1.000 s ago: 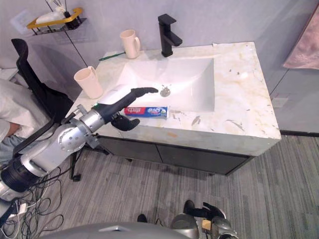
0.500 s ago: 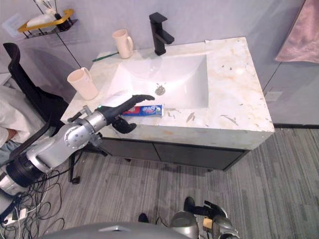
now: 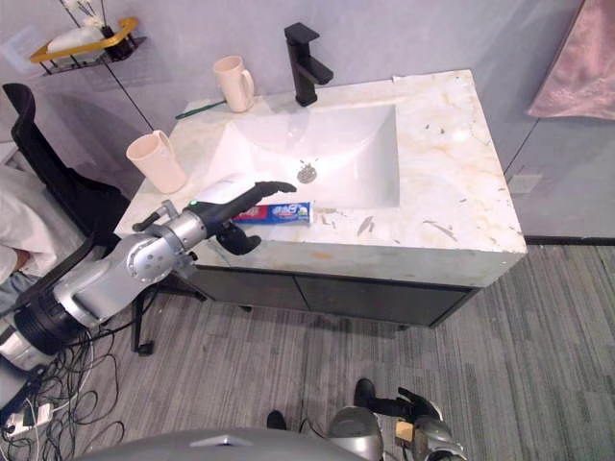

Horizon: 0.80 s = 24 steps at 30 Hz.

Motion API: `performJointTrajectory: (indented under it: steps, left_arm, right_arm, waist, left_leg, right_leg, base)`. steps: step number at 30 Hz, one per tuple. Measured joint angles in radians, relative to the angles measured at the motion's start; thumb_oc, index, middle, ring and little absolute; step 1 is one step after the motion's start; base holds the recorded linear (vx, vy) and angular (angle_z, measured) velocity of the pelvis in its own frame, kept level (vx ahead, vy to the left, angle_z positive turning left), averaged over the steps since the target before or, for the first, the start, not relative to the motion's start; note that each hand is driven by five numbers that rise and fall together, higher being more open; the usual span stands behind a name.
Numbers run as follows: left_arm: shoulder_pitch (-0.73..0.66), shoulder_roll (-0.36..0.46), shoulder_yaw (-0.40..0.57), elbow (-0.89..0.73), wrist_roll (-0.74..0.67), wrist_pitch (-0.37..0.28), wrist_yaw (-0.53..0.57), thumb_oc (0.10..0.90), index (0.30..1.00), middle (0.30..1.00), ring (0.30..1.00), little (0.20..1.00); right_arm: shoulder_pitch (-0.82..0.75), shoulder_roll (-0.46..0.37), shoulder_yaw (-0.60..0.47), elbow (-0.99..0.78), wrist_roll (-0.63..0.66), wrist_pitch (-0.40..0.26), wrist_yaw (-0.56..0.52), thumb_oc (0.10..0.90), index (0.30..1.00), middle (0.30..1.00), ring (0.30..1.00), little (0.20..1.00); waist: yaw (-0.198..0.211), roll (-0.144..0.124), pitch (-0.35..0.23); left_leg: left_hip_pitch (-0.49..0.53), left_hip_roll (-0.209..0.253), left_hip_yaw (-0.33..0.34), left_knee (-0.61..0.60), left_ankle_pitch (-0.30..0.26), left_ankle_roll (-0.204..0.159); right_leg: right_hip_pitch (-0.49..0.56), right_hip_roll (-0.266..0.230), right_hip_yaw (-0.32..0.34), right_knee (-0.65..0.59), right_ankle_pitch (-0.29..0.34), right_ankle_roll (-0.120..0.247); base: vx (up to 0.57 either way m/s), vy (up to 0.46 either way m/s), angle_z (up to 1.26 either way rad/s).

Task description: Organize the bathroom.

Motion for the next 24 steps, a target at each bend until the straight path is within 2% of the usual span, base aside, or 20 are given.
performJointTrajectory:
  steps: [14, 24]
  left_arm:
    - [-0.007, 0.0, -0.003, 0.039, -0.002, 0.016, 0.001, 0.8, 0.9, 0.9, 0.9, 0.9]
    - [-0.041, 0.0, -0.012, 0.072, -0.001, 0.02, -0.013, 0.8, 0.9, 0.9, 0.9, 0.9]
  right_arm:
    - [-0.002, -0.004, 0.0, -0.003, 0.001, 0.0, 0.004, 0.8, 0.9, 0.9, 0.9, 0.9]
    - [-0.004, -0.005, 0.001, -0.006, 0.001, 0.01, 0.005, 0.8, 0.9, 0.9, 0.9, 0.9]
  waist:
    - [-0.004, 0.003, 0.0]
    - [-0.016, -0.005, 0.007]
  left_leg:
    - [0.0, -0.002, 0.015, 0.007, -0.008, 0.002]
    - [-0.002, 0.002, 0.021, 0.019, -0.016, -0.002]
  right_leg:
    - [-0.006, -0.001, 0.014, 0.0, 0.001, 0.003]
    - [0.0, 0.0, 0.013, 0.001, -0.001, 0.001]
  base:
    - [0.01, 0.006, -0.02]
    - [0.0, 0.0, 0.0]
